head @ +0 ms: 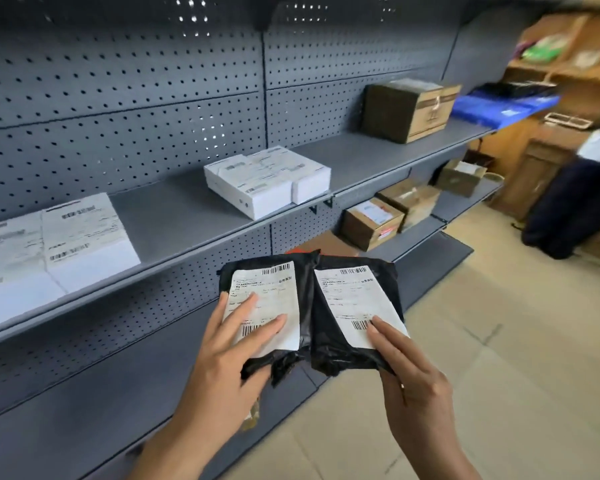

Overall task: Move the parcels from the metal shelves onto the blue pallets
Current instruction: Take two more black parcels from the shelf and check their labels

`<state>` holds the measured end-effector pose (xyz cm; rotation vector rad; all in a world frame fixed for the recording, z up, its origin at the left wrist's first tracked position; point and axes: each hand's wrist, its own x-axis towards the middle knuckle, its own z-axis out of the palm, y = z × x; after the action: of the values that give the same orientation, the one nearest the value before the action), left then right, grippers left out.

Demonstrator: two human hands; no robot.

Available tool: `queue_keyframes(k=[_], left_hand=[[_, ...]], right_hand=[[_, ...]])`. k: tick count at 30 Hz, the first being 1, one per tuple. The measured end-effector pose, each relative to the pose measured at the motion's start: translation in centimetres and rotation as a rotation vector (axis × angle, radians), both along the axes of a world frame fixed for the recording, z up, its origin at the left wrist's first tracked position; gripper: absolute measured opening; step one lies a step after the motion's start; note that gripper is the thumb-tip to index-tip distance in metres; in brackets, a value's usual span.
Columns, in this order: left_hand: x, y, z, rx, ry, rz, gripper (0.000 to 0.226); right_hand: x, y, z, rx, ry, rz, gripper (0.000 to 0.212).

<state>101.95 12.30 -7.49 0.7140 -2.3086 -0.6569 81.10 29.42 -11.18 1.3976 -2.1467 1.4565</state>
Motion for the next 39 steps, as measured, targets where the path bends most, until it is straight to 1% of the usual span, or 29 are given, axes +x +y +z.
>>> queue_keyframes(k=[3,5,8,13,17,21,27,30,32,34,36,37,39], left_hand=[[-5.0,0.6,1.2,-0.015,0.029,-0.072,0.096],[-8.7,0.9,1.8,-0.015,0.049,-0.141,0.102],[-13.4,1.3,2.4,-0.021,0.059,-0.192,0.109],[-20.8,2.5,3.3,-0.067,0.094,-0.310,0.108],[-25.3,3.1,4.0,-0.118,0.105,-0.374,0.103],[-28.8,3.7,4.5,-0.119,0.125,-0.430,0.098],[-34.7,4.8,4.7,-0.106,0.196,-0.493,0.106],[-37.4,5.9,4.8,-0.084,0.213,-0.528,0.105],[-39.0,6.5,4.9,-0.073,0.218,-0.531,0.102],[-40.1,6.9,5.0,-0.071,0.216,-0.520,0.091],[-41.0,7.1,5.0,-0.070,0.217,-0.511,0.079],[-41.4,7.1,5.1,-0.066,0.222,-0.514,0.076],[-42.2,7.0,5.1,-0.071,0.230,-0.522,0.071]], right_hand=[[-3.5,2.0,0.9,-0.031,0.013,-0.072,0.045],[-6.0,3.4,1.6,-0.046,0.014,-0.133,0.043],[-9.3,5.1,2.3,-0.058,0.028,-0.202,0.041],[-14.5,7.9,3.1,-0.100,0.048,-0.313,0.041],[-17.6,9.3,3.7,-0.117,0.074,-0.380,0.042],[-19.9,10.5,4.0,-0.133,0.110,-0.435,0.040],[-24.2,12.3,4.6,-0.164,0.158,-0.532,0.040],[-26.3,13.1,4.6,-0.179,0.172,-0.559,0.039],[-27.6,13.6,4.6,-0.178,0.172,-0.573,0.038],[-28.6,14.0,4.7,-0.168,0.164,-0.581,0.036],[-29.3,14.1,4.9,-0.176,0.158,-0.575,0.030],[-29.6,14.1,5.1,-0.190,0.152,-0.574,0.027],[-30.2,13.9,5.5,-0.204,0.139,-0.573,0.028]])
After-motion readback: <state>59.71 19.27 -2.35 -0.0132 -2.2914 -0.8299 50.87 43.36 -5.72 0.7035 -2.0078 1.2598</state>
